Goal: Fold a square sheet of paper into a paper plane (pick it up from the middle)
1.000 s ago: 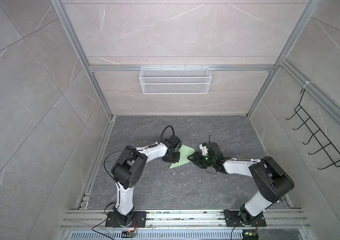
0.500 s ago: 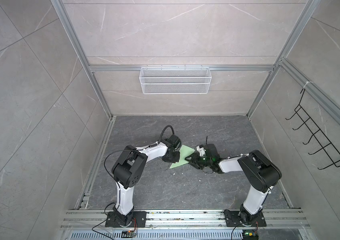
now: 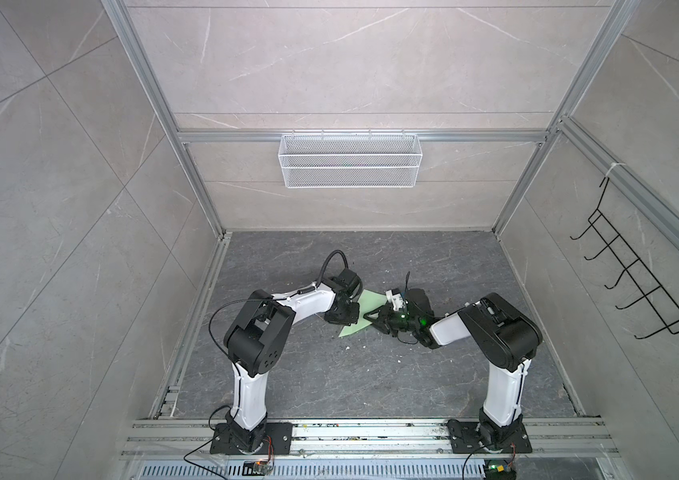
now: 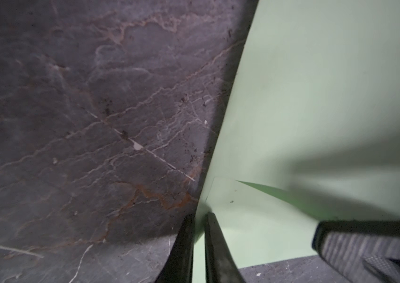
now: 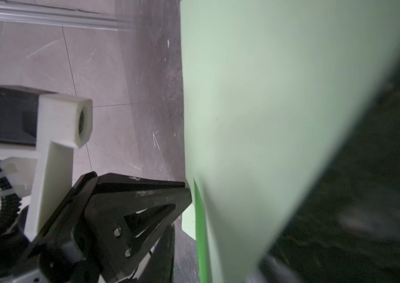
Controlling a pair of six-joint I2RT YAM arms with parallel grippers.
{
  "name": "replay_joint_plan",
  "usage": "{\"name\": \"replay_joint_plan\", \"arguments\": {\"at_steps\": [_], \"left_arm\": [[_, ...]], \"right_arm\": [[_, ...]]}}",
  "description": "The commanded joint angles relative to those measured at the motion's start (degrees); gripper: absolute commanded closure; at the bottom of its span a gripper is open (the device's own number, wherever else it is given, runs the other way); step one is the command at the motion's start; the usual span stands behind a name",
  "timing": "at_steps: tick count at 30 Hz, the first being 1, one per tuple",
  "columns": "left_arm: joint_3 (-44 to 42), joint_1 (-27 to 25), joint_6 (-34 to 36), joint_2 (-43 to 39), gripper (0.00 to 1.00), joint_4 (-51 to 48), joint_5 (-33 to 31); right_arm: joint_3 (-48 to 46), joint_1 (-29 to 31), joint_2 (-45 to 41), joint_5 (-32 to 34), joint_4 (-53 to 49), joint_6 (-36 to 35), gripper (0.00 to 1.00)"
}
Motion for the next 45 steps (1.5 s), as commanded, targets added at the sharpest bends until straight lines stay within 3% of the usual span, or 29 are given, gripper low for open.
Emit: {"name": "replay_joint_plan", "arguments": {"at_steps": [1,6,11,17,21,34,45], "left_arm": [[1.85,0.45,0.17,-1.75,0.84,-1.84,0.26],[-0.03,0.66,0.87,-8.83,0.76,2.46,0.82],[-8.32,1.04,1.84,-16.51,0.54,12.31,1.17],[-19.73,0.77,9.70,-21.79,0.31,29.60,13.40],[-26.27,-0.38,14.44,-24.04,0.23,40.61,13.67],[-31.43,-5.95,33.36,-16.72,0.21,54.91,8.32],[-34.38,-6.38,38.54,-13.39,0.37,60.84,4.01]], "right_arm": [[1.32,0.33,-0.59,1.36,-2.26,-1.17,0.87],[2.23,0.39,-2.64,2.93,-8.12,-2.47,0.94],[2.36,0.33,-5.05,4.59,-13.84,-2.66,0.95],[2.88,-0.03,-8.27,5.61,-22.03,-3.01,0.95],[2.99,-0.95,-10.32,6.06,-27.07,-2.93,0.95],[5.85,-2.80,-12.37,5.38,-34.58,0.13,0.95],[11.07,-2.91,-10.40,2.37,-38.81,-0.74,0.94]]}}
